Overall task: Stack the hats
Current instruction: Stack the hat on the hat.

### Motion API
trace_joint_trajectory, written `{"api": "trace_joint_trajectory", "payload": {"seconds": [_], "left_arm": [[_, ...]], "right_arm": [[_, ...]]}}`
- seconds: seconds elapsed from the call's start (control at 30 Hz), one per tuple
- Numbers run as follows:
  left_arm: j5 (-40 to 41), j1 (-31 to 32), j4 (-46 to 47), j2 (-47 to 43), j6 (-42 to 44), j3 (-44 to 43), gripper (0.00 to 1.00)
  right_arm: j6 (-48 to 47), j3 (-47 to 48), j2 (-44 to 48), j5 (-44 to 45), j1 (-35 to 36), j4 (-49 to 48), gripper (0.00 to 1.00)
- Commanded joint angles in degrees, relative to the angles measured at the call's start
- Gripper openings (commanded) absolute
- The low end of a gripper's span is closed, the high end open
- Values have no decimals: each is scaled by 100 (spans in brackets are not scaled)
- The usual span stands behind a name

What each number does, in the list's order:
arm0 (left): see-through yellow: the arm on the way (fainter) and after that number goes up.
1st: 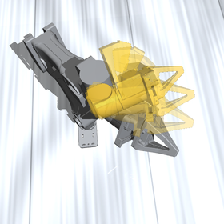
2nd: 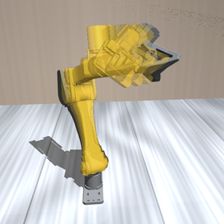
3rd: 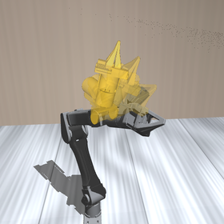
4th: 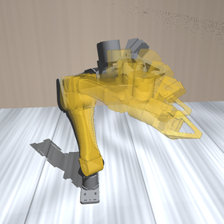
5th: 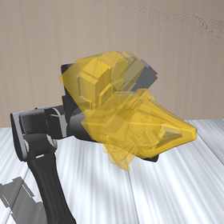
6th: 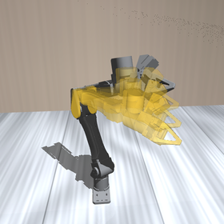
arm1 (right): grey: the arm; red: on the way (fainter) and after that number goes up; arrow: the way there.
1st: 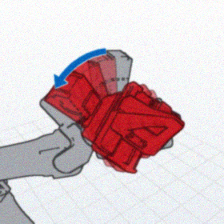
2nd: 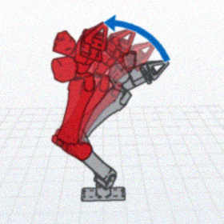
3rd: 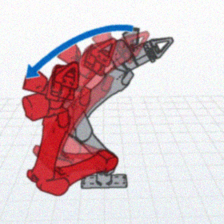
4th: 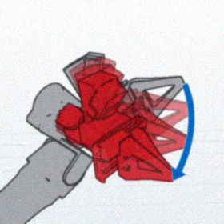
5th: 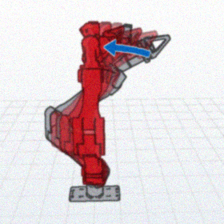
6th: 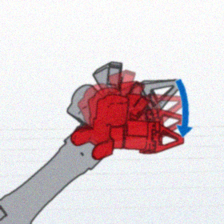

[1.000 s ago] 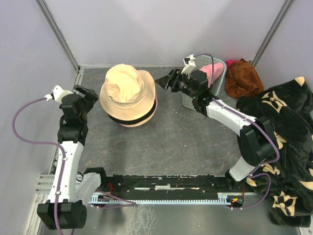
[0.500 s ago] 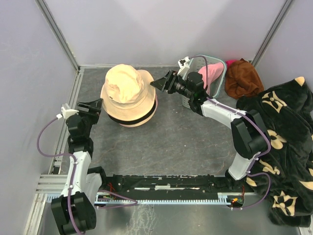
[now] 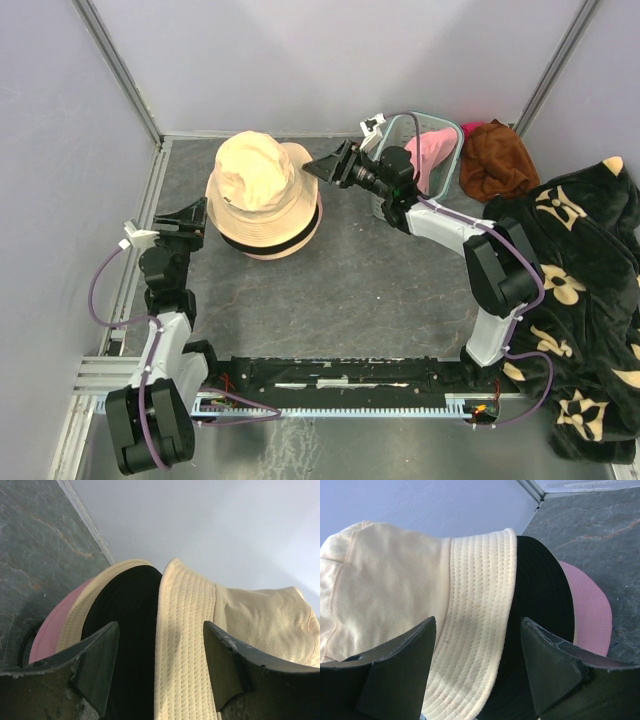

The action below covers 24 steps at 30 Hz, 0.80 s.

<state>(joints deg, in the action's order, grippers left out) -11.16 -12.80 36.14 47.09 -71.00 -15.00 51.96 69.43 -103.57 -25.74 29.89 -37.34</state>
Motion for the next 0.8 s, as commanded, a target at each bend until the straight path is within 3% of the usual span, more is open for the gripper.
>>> {"api": "trace_joint_trajectory", "payload": {"seconds": [0.0, 0.4, 0.63, 0.77], "left_arm": [[-226, -40, 1090, 262, -384, 57, 73], [-426, -30, 1961, 927, -556, 79, 64], [-497, -22, 2487, 1345, -669, 114, 48], [-501, -22, 2810, 1554, -780, 199, 31]], "right_arm": [[197, 295, -156, -184, -10, -542, 75], [871, 661, -765, -413, -6, -1253, 67], [890, 613, -866, -392, -1, -1275, 54], [936, 597, -906, -378, -4, -1325, 48]]}}
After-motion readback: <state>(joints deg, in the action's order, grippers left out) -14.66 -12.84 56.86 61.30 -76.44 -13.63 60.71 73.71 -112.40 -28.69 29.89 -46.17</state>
